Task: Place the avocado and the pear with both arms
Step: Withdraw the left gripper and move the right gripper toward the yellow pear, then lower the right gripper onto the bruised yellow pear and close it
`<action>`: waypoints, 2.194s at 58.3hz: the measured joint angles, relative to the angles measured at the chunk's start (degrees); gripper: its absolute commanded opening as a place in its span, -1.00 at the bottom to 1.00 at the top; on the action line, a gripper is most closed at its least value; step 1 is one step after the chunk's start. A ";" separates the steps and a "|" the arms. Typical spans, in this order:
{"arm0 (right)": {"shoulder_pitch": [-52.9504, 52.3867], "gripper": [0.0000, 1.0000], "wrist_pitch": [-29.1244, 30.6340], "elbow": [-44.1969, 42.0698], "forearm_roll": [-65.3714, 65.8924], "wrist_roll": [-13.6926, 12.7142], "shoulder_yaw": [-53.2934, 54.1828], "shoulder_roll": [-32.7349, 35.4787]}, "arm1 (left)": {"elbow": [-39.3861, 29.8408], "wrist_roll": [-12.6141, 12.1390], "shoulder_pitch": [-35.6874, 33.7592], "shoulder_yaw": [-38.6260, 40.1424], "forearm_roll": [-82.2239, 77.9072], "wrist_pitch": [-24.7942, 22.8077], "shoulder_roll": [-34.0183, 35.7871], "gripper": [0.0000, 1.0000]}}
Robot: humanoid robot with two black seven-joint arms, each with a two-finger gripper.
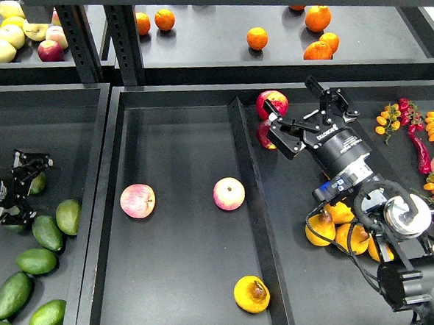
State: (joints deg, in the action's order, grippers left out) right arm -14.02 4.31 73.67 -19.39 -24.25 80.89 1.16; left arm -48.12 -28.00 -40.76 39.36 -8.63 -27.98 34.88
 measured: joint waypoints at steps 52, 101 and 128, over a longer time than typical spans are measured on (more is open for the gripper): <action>4.25 0.99 5.08 -0.22 -0.05 -3.75 -1.37 2.20 | -14.65 0.00 28.34 46.65 17.13 -0.03 -34.69 0.99; -17.58 0.99 12.49 -0.87 8.31 -3.75 -45.24 33.99 | -22.93 0.08 41.11 46.55 25.73 -0.02 -34.89 0.99; -17.56 0.99 12.63 -6.75 16.21 -3.75 -59.13 29.88 | -23.15 0.00 41.11 46.25 25.50 -0.02 -34.89 0.99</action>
State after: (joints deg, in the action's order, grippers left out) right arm -31.58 16.94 66.92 -3.17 -28.00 21.76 31.04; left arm -71.27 -28.00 0.35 85.61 16.87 -28.01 0.00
